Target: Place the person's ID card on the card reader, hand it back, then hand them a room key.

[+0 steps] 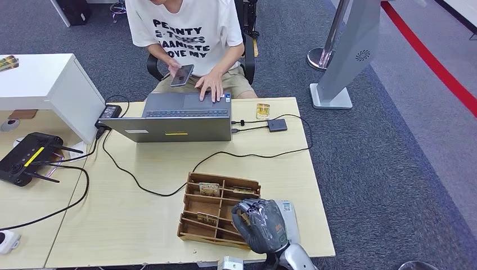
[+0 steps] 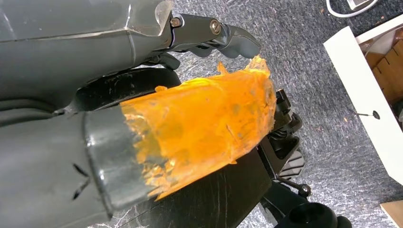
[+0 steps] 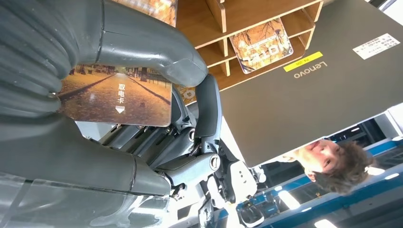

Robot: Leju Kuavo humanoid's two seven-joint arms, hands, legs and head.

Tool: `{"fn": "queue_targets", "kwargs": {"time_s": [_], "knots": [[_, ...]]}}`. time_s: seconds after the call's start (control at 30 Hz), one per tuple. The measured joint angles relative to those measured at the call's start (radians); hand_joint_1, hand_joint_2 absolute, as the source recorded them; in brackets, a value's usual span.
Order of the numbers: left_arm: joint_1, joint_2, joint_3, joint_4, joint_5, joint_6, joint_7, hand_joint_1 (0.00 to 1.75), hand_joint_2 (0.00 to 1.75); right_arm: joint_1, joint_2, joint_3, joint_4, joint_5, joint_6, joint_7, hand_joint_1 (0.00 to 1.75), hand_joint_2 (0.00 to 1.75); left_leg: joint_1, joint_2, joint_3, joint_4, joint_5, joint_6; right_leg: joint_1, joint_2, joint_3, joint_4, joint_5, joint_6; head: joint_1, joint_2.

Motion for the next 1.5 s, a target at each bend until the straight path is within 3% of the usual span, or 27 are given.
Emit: {"fn": "queue_targets", "kwargs": {"time_s": [1.0,1.5], "knots": [[0.0,0.0,0.0,0.0,-0.006,-0.001,0.0,0.0,0.0,0.001,0.009,-0.061,-0.121,-0.055,0.001,-0.016,1.75,1.75,0.0,0.0,0.0,0.0,0.0,0.0,0.0,0.0,0.0,0.0,0.0,0.0,0.0,0.0],[-0.001,0.0,0.0,0.0,-0.029,-0.006,0.0,0.0,0.0,-0.112,0.011,-0.138,-0.209,-0.13,0.016,-0.047,1.75,1.75,0.0,0.0,0.0,0.0,0.001,0.0,0.0,0.0,0.0,0.0,0.001,0.0,0.0,0.0]]}}
